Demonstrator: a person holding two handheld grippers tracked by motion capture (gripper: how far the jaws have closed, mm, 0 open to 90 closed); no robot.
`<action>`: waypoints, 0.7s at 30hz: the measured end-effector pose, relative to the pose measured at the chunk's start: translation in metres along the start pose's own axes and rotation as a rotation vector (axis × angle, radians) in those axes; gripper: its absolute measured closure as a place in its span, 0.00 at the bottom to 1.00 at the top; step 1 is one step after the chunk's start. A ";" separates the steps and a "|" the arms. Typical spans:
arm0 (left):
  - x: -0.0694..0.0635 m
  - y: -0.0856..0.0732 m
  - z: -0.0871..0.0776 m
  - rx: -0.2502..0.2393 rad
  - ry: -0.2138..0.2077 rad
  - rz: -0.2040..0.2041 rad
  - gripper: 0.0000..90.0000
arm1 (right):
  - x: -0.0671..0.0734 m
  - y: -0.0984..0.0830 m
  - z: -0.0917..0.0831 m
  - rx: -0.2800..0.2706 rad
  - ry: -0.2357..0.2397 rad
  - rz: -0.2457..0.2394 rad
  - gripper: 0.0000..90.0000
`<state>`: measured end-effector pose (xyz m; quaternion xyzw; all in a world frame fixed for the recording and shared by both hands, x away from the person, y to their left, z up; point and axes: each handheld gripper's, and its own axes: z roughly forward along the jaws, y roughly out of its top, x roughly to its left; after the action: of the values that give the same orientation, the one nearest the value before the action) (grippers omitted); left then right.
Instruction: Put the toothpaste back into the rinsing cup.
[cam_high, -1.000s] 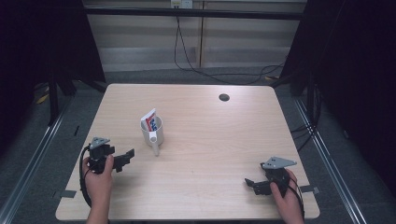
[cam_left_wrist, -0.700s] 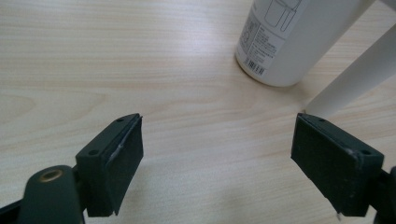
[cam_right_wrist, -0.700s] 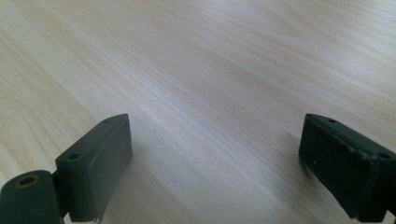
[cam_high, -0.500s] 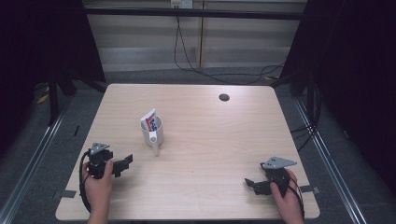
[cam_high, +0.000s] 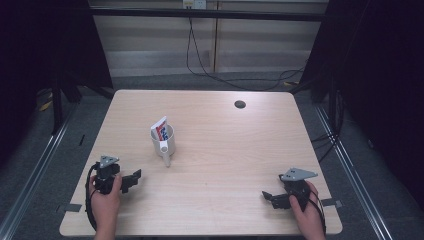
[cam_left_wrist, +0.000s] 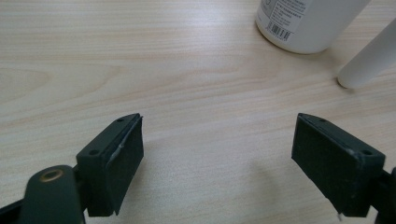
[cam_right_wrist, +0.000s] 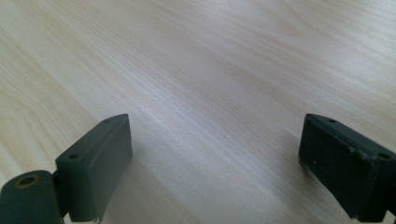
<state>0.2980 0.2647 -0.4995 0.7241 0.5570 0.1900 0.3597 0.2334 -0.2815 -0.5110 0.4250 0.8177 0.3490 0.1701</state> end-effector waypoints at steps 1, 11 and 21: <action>0.000 0.000 0.000 0.000 0.000 0.000 0.19 | 0.000 0.000 0.000 0.000 0.000 0.000 0.10; 0.002 -0.004 0.001 0.005 0.014 0.018 0.19 | 0.000 0.000 0.000 0.000 0.000 0.000 0.10; 0.001 -0.007 0.003 0.009 0.015 0.047 0.18 | 0.000 0.000 0.000 0.000 0.000 0.001 0.10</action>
<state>0.2958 0.2654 -0.5070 0.7373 0.5432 0.2014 0.3475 0.2334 -0.2815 -0.5110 0.4253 0.8175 0.3491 0.1699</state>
